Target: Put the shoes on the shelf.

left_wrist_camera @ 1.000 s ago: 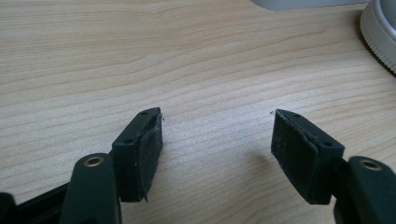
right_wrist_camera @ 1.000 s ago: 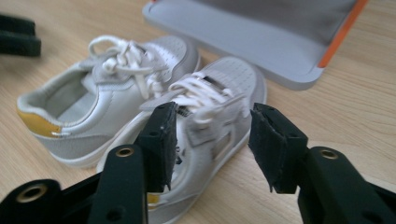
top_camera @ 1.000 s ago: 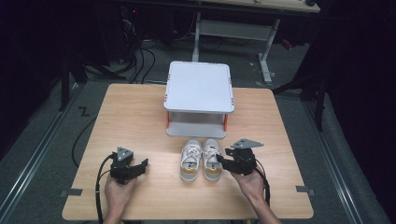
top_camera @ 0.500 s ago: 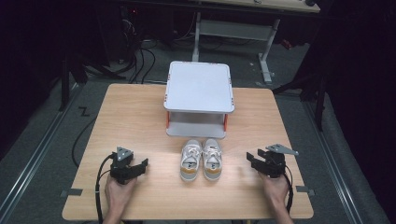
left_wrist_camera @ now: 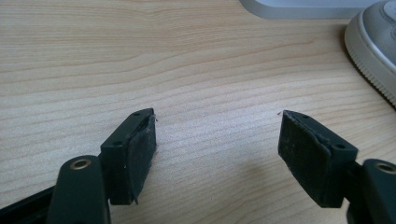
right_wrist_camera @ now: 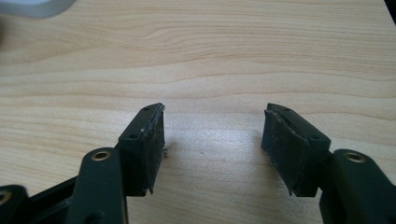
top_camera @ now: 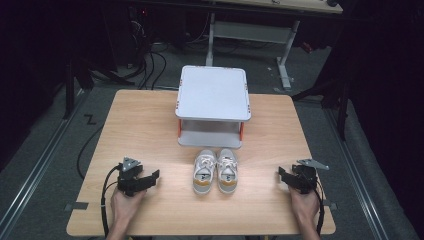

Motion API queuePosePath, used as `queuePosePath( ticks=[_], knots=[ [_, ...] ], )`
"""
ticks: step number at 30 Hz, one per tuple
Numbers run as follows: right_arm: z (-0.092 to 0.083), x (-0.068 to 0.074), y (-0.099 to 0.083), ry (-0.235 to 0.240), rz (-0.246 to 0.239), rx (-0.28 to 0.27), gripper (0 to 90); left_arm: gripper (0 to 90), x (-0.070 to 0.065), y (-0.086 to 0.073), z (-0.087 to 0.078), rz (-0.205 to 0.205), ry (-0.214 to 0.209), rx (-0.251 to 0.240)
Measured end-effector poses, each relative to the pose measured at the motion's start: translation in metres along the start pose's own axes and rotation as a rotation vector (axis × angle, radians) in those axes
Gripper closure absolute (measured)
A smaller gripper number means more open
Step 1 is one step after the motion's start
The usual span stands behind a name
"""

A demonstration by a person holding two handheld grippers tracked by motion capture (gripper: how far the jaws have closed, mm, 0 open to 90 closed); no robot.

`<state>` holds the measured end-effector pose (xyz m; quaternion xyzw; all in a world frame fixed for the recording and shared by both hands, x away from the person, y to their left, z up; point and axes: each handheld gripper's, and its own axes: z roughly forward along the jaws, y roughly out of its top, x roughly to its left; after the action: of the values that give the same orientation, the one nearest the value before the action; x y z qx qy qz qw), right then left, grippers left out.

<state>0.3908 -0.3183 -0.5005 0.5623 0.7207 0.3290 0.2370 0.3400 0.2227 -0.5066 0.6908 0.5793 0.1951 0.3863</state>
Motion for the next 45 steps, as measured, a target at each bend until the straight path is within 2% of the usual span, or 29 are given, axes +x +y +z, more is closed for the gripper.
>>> queuePosePath(
  ticks=[2, 5, 7, 10, 13, 16, 19, 24, 27, 31, 34, 37, 42, 45],
  knots=[
    [0.002, 0.004, 0.001, -0.026, -0.041, 0.008, 38.0, 30.0, -0.001, 0.001, 0.0, 0.011, 0.018, 0.01],
    [0.003, 0.004, 0.002, -0.019, -0.044, 0.009, 37.2, 29.9, -0.004, 0.003, -0.001, 0.004, 0.046, 0.022],
    [0.003, 0.004, 0.002, -0.017, -0.044, 0.009, 37.1, 29.2, -0.008, 0.005, -0.005, -0.001, 0.039, 0.018],
    [0.003, 0.004, 0.002, -0.014, -0.044, 0.01, 36.2, 28.8, -0.018, 0.01, -0.011, 0.019, 0.018, 0.016],
    [0.003, 0.004, 0.002, -0.013, -0.046, 0.01, 35.9, 28.7, -0.032, 0.014, -0.017, 0.024, -0.027, 0.009],
    [0.003, 0.004, 0.002, -0.009, -0.047, 0.011, 35.6, 28.2, -0.051, 0.018, -0.021, 0.052, -0.057, 0.014],
    [0.003, 0.004, 0.002, -0.009, -0.048, 0.011, 35.5, 27.1, -0.072, 0.022, -0.023, 0.095, -0.098, 0.027],
    [0.003, 0.005, 0.002, -0.011, -0.052, 0.012, 35.4, 27.0, -0.109, 0.033, -0.026, 0.158, -0.192, 0.034],
    [0.003, 0.005, 0.002, -0.01, -0.05, 0.013, 35.4, 28.3, -0.128, 0.039, -0.024, 0.19, -0.224, 0.042],
    [0.003, 0.005, 0.002, -0.01, -0.051, 0.013, 35.2, 31.0, -0.145, 0.045, -0.018, 0.191, -0.256, 0.052],
    [0.003, 0.005, 0.002, -0.008, -0.054, 0.013, 35.2, 30.8, -0.157, 0.048, -0.01, 0.193, -0.25, 0.073],
    [0.003, 0.005, 0.002, -0.008, -0.056, 0.013, 35.2, 30.8, -0.167, 0.049, -0.003, 0.196, -0.226, 0.083],
    [0.003, 0.005, 0.002, -0.007, -0.057, 0.013, 35.1, 33.4, -0.177, 0.053, 0.012, 0.15, -0.194, 0.119],
    [0.003, 0.005, 0.002, -0.006, -0.057, 0.013, 35.1, 33.6, -0.18, 0.054, 0.015, 0.139, -0.178, 0.126]
  ],
)
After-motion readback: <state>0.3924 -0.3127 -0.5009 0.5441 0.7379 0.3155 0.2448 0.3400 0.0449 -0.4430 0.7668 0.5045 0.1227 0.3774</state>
